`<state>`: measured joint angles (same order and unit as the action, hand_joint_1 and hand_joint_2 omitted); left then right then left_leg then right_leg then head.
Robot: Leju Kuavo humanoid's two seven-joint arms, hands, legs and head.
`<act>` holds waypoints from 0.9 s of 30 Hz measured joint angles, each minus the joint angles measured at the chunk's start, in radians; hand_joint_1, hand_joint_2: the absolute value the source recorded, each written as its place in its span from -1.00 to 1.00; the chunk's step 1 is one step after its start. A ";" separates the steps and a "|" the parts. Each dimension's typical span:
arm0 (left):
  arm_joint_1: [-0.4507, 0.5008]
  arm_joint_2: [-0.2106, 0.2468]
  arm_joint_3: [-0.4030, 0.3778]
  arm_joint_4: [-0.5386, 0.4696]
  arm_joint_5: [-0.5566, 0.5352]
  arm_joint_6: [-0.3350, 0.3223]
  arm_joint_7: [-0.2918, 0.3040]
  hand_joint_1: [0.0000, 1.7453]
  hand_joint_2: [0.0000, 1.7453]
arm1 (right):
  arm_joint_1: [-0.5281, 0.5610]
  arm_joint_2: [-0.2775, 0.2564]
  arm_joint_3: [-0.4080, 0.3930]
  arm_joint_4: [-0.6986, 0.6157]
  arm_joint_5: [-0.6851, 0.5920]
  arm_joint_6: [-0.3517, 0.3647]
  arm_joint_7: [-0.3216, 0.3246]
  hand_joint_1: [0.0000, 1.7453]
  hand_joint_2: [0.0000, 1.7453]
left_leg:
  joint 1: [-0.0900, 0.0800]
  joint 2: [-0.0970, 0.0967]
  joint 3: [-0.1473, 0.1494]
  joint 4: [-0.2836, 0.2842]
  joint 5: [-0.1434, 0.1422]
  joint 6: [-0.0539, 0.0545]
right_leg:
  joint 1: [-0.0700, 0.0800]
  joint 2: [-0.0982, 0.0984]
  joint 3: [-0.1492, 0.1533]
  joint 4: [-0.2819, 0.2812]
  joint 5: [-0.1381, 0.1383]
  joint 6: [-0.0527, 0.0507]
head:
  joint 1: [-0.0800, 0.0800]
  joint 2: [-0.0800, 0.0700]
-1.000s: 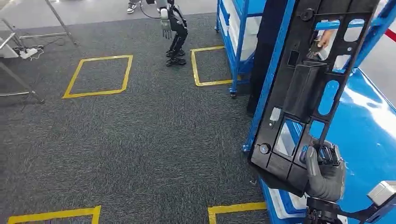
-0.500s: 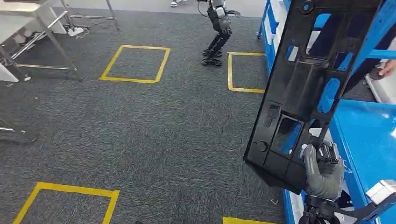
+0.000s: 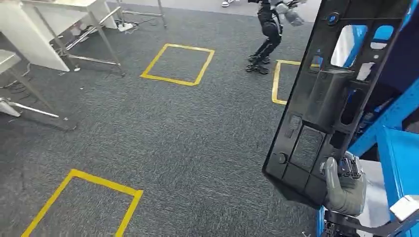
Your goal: Take the parts from the cabinet and place them on the table.
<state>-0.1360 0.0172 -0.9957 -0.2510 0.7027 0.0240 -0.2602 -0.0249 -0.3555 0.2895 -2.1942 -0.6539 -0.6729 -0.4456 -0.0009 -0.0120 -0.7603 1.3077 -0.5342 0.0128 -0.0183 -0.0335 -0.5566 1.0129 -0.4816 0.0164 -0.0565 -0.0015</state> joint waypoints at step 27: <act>0.010 -0.008 0.000 0.000 0.018 0.005 0.002 -1.00 -1.00 | 0.025 0.005 -0.014 -0.002 0.002 0.002 -0.003 1.00 1.00 | -0.002 -0.063 0.144 -0.268 0.096 0.009 | -0.019 0.049 0.001 -0.003 0.008 0.019 | 0.001 0.000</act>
<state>-0.1262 0.0088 -0.9957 -0.2506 0.7210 0.0286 -0.2586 0.0004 -0.3506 0.2754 -2.1962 -0.6519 -0.6714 -0.4482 -0.0033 -0.0752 -0.6164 1.0397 -0.4384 0.0214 -0.0374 0.0160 -0.5557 1.0101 -0.4732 0.0356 -0.0553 -0.0015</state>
